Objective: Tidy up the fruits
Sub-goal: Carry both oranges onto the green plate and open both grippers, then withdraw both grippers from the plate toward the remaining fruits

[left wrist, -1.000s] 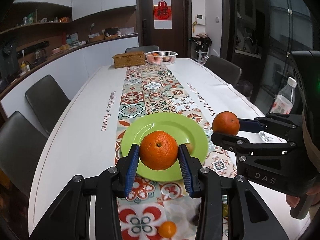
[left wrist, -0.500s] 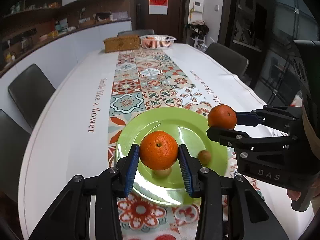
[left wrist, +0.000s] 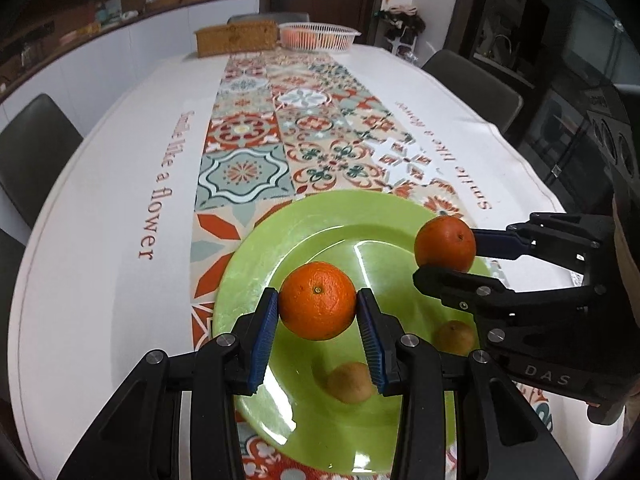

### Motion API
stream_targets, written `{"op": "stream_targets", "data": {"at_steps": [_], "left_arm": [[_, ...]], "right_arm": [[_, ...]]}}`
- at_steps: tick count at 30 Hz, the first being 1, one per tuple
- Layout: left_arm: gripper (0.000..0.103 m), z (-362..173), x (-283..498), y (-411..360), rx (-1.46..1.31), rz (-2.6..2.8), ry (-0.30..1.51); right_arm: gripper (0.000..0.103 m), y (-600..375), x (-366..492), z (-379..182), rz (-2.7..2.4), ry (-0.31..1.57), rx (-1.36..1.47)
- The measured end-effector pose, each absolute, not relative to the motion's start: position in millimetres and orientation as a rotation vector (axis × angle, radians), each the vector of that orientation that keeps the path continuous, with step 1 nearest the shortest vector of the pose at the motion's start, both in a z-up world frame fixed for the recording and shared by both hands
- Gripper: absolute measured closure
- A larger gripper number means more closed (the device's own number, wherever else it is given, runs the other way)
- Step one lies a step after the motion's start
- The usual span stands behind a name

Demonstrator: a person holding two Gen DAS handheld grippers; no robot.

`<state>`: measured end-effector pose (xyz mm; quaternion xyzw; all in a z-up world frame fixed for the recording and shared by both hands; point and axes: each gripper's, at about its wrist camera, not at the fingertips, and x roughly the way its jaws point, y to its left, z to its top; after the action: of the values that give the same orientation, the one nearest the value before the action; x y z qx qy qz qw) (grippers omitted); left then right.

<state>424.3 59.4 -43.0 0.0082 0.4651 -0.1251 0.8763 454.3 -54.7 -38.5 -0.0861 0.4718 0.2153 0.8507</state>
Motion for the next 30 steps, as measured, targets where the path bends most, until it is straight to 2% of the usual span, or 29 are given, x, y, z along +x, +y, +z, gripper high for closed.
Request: {"op": "stream_targets", "data": {"at_steps": [11, 15, 30], "left_arm": [[0.063, -51.0, 432.0, 59.2, 0.020, -0.258, 1.005], [0.055, -43.5, 426.5, 61.0, 0.024, -0.239, 0.977], [0.054, 21.2, 352.8, 62.0, 0.020, -0.188, 0.866]], "right_arm": [[0.061, -53.7, 468.5, -55.9, 0.458, 1.052, -0.189], [0.055, -55.7, 465.9, -53.4, 0.458, 1.046, -0.187], [0.053, -72.8, 402.6, 13.7, 0.420, 0.863, -0.173]]}}
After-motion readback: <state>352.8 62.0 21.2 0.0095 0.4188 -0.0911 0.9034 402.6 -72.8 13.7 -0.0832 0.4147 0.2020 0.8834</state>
